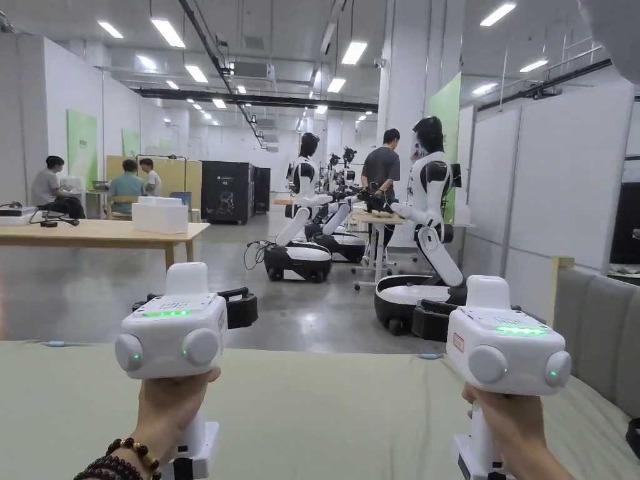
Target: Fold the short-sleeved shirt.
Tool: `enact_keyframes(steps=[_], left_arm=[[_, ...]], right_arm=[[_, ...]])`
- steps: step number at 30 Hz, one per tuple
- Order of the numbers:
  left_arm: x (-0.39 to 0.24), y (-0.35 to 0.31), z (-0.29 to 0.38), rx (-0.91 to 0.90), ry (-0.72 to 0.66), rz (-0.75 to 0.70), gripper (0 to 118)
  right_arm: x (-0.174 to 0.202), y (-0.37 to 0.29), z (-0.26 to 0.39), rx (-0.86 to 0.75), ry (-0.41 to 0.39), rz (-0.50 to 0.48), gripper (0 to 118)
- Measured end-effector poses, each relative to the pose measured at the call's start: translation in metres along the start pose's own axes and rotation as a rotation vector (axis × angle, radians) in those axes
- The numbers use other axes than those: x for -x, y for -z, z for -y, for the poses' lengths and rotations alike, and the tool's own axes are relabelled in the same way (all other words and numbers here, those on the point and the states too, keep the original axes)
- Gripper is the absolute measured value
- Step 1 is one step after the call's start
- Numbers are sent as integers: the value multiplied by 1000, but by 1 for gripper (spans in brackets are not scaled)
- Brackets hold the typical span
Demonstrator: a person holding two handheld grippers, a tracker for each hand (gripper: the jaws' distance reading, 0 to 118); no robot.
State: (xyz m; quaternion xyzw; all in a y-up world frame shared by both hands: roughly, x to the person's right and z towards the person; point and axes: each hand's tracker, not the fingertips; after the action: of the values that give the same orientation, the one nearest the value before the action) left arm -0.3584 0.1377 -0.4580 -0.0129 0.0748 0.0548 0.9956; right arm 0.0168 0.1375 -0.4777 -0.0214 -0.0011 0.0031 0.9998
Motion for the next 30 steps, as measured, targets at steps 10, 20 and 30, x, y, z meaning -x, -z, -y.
enact_keyframes(steps=[10, 20, 30], left_arm=[[3, -12, 2, -16, 48, 38, 0], [4, -9, 4, 7, 41, 33, 0], [135, -61, -2, 13, 99, -173, 0]], right_arm=[[0, -8, 3, -30, -31, -23, 25], [3, -8, 11, 10, -83, 29, 0], [142, 3, 17, 3, -96, -230, 0]])
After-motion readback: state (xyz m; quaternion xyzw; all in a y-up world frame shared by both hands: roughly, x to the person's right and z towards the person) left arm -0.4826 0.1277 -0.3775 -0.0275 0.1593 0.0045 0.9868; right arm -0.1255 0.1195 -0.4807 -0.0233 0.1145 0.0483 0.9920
